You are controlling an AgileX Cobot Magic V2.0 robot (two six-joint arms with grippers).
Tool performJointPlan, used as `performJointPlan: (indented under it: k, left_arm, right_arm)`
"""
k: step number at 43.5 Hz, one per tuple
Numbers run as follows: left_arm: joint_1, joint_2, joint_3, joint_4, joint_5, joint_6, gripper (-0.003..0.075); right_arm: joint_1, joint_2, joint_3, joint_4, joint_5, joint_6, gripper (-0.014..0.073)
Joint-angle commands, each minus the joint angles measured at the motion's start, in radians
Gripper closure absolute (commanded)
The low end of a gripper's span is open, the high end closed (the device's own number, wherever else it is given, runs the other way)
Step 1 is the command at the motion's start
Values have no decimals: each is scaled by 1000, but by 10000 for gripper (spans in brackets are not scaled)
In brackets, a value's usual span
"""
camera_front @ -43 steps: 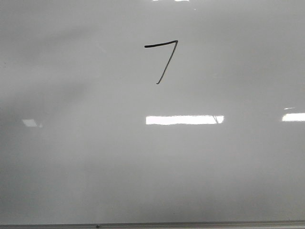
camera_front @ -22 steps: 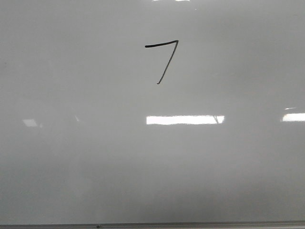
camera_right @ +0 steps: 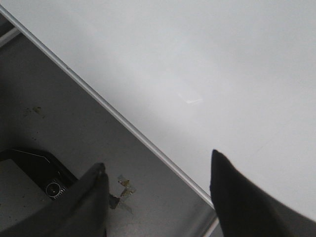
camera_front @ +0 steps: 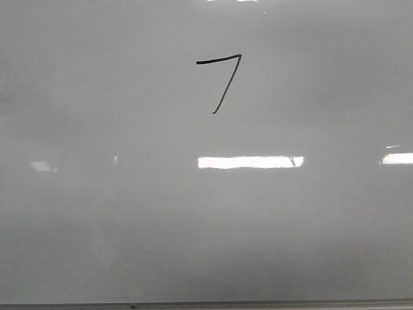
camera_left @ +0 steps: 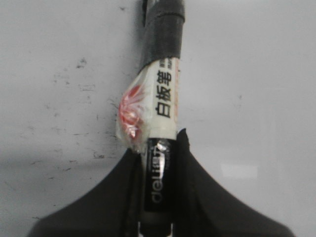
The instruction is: Write number 7 on whiteboard
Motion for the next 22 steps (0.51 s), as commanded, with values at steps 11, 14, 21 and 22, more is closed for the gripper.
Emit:
performJointPlan:
  k: [11,14,21,22]
  left_arm:
    - [2,120,-41,-10,-99,-9,740]
    - [2,134,-45,-10,-84,-9,739]
    - [2,160,-58,-10,-68,-9,701]
    - [2,163,-60,-10,-64,-9,680]
  right_arm:
    - [-6,-5,-31,-8,-51,2,128]
    - [-6,-5,-31,-8,-50,2,128]
    - [-6,-5,-31,-8,-46,2,128]
    - [-6,-5,-31,-8,-46,2,128]
